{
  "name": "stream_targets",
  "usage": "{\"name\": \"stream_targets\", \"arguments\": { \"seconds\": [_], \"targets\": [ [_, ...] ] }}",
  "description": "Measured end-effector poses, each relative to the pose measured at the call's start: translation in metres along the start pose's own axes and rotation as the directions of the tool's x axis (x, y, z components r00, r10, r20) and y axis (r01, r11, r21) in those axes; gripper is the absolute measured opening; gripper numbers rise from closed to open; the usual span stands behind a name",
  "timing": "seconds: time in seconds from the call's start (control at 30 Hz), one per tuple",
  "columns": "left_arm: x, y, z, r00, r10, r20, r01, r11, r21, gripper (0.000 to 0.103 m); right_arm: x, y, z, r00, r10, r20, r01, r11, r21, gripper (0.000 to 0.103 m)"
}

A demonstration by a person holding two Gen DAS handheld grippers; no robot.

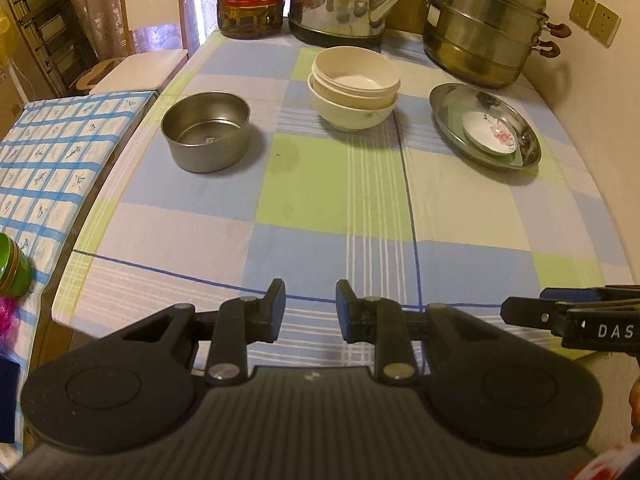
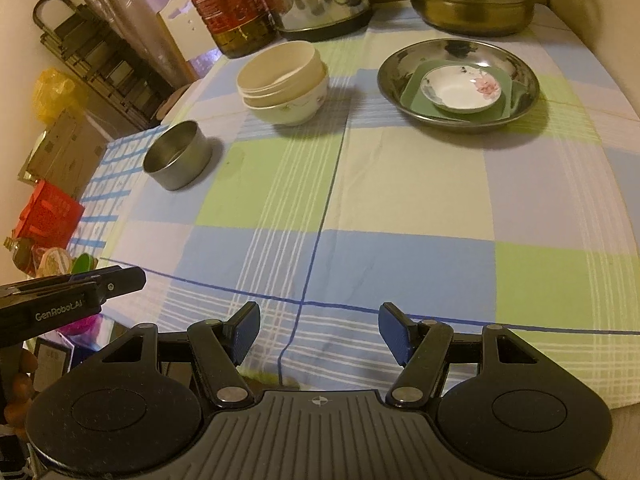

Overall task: Organize plates and bowls
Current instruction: 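Move both grippers forward to the rim of the steel tin cup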

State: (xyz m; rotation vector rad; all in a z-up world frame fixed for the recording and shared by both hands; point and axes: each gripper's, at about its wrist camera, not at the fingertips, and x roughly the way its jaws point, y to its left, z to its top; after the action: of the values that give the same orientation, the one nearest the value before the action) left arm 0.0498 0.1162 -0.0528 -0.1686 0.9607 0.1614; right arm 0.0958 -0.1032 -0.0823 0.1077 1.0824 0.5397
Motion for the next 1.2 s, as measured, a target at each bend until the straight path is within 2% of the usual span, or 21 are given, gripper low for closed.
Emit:
{"name": "stream_targets", "arguments": {
  "seconds": [0.53,0.67,0.8,1.2],
  "targets": [
    [0.009,0.030,0.013,1.000,0.027,-0.001,-0.027,0.998,-0.049,0.024,0.024,0.023,0.019,0.999,0.042,-0.011,-0.042,0.999,-0.028,0.066],
    [0.014,0.045,0.020,0.999,0.037,0.003,-0.037,0.997,-0.074,0.024,0.030,0.025,0.031,0.997,0.075,0.033,-0.074,0.997,-0.020,0.067],
    [0.021,0.064,0.030,0.999,0.052,0.014,-0.050,0.994,-0.097,0.024,0.038,0.031,0.047,0.995,0.083,0.060,-0.081,0.996,-0.041,0.074],
    [0.059,0.117,0.071,0.997,0.067,0.031,-0.063,0.989,-0.132,0.024,0.089,0.070,0.088,0.998,0.059,0.036,-0.054,0.991,-0.124,0.074]
  ]
}}
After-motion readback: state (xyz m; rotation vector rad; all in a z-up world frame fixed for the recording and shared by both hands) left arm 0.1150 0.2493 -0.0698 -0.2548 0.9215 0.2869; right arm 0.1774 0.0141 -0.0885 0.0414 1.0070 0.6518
